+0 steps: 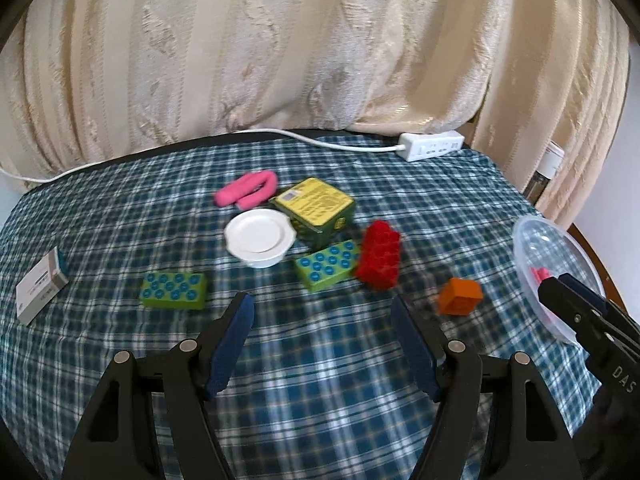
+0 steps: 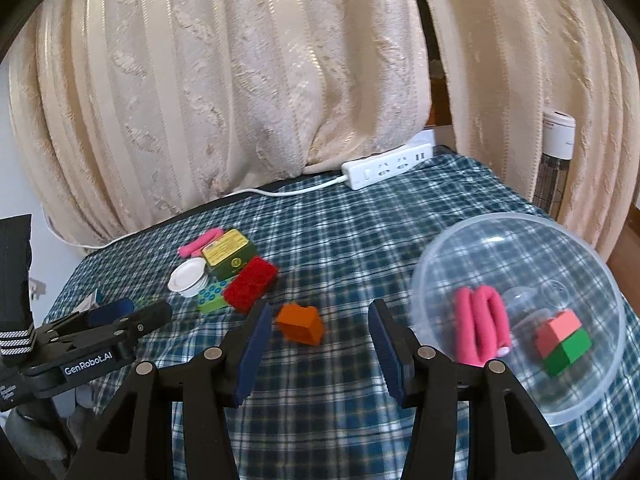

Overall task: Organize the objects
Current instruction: 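Move both open grippers away from the bowl toward the remaining blocks, then grasp the orange block with the right gripper while the left gripper grasps the green blue-dotted block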

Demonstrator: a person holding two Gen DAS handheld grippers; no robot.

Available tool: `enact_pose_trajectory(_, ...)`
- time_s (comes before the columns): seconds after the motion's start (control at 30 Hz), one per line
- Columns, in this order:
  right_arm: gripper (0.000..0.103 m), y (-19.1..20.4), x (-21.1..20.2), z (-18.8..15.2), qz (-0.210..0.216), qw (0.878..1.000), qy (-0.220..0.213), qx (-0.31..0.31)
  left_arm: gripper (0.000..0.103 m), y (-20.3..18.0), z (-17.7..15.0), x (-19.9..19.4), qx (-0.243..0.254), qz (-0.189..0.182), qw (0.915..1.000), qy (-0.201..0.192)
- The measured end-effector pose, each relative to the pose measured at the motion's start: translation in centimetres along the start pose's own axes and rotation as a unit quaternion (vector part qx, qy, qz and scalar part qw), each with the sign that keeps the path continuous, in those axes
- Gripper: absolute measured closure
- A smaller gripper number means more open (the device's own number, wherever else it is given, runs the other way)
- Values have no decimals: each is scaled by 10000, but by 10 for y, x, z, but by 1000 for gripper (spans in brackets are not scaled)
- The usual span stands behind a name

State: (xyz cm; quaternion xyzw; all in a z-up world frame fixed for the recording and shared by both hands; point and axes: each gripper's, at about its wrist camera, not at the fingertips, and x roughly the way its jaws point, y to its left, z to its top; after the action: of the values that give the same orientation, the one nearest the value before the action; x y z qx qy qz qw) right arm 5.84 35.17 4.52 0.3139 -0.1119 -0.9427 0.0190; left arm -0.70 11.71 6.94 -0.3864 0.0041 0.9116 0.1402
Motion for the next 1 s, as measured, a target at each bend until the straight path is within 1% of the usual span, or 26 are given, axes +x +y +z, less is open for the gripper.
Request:
enact_pose_trajectory(0.17,49,9,9,0,65,9999,95,-71,30,13,0,3,-31,128,9999,38)
enact_pose_trajectory(0.2,48,11,12,0,85,9998,130,-76,30,16,0,3,-36,153,9999,46)
enact_pose_trajectory(0.23,46,12,13,0,101,9998,147,-77,30,18,0,5,-44,181,9998,61)
enact_pose_trajectory(0.27,39,14,15,-1,124,9998,166,-78,30,20,0,6,-53,206,9997,81)
enact_pose_trajectory(0.3,36,15,17,-1,123,9997,171,-87,30,24,0,8,-77,232,9996,104)
enact_pose_trajectory(0.6,36,24,40,-1,101,9988,402,-250,30,49,1,21,-267,490,9983,178)
enact_pose_trajectory(1.0,36,26,72,-4,1,9969,708,-343,30,93,-1,42,-772,771,9932,396)
